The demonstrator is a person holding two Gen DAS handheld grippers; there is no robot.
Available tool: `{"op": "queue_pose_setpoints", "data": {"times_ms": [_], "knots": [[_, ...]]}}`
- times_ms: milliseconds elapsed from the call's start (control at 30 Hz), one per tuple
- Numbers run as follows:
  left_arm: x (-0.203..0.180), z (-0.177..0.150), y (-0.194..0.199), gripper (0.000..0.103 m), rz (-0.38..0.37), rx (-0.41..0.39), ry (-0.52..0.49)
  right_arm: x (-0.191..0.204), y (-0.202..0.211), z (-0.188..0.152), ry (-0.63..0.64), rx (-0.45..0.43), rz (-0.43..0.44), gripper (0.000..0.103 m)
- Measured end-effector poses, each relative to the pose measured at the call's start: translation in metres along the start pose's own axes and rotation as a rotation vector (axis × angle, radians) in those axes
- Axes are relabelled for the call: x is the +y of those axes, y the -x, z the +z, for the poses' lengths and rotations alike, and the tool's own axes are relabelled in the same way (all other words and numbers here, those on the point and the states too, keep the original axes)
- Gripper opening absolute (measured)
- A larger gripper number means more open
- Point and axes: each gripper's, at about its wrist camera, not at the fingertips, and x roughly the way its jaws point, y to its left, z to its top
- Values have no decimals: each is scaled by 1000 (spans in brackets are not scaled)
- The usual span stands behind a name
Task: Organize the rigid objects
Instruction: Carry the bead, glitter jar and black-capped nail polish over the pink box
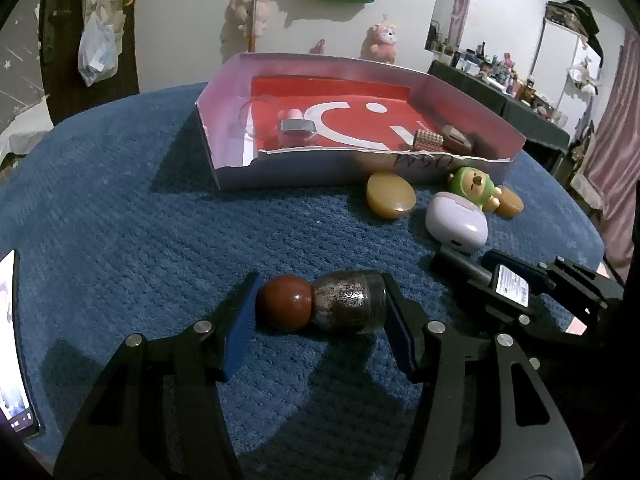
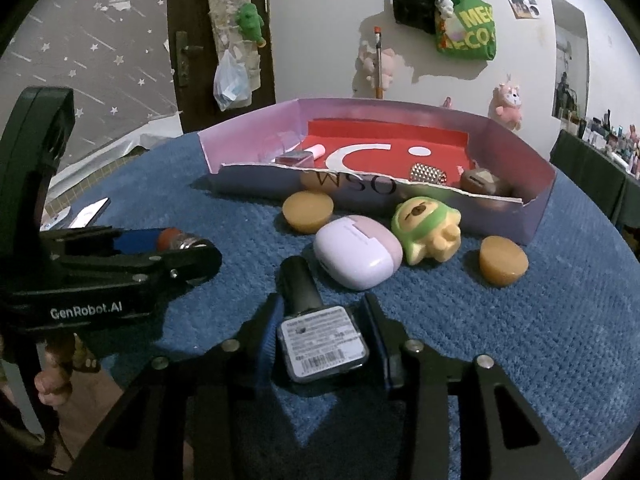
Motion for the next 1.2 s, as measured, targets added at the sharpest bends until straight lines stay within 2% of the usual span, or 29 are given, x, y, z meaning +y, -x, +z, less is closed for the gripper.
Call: {"op": "queue_pose_setpoints", "data": {"times_ms": [600,967,1200], "knots": [[-1,17,19,56,-47,-54,10,-5,20,26,-29,-43,69,42],[-14,50,26,55,-46,-94,-39,-26,23,58,-69,-18,165,42],[-21,74,21,55,-40,-106,-58,-41,25,79,-69,-27,176,42]]}}
